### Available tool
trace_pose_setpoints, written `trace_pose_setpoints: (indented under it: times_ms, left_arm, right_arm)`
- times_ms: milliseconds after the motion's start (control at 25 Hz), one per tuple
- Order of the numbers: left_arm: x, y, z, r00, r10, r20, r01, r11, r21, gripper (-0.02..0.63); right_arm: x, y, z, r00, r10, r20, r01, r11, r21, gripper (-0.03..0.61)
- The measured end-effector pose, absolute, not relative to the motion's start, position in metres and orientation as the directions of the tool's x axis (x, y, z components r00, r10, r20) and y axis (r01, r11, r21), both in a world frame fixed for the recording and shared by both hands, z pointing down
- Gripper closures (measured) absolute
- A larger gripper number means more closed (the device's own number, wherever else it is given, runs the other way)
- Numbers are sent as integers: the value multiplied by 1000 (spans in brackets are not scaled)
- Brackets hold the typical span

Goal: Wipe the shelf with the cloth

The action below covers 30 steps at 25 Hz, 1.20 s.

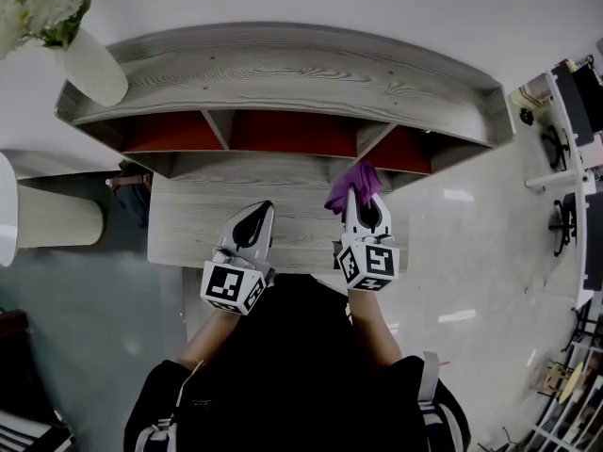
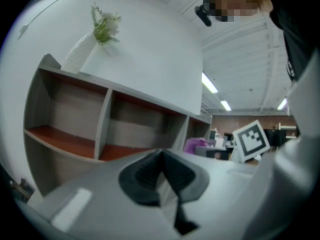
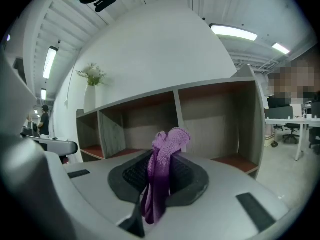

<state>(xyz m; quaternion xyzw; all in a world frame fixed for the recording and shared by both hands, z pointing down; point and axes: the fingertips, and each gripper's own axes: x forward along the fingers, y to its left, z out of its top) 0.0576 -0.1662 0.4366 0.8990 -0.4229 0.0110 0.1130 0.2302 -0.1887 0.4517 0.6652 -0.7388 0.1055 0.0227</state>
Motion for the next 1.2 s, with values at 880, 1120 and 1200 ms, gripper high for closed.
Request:
trace_pose_setpoints:
  times_ms: [880,1120,1200]
  left_arm:
    - [46,-237,442,758,-641,125,-651,-729,211,612]
    - [41,-240,443,757,-642,121,-651,-726,221,612]
    - [40,-241,443,757,-642,120,-651,-726,223,612]
  right_arm:
    - [245,-279,502,71,-934,350,-997,-76,0,522]
    - [239,-292,510,54,-915,401,-999,-51,18,522]
    - [237,-295,513,49,-906,421,-999,-40,30,522]
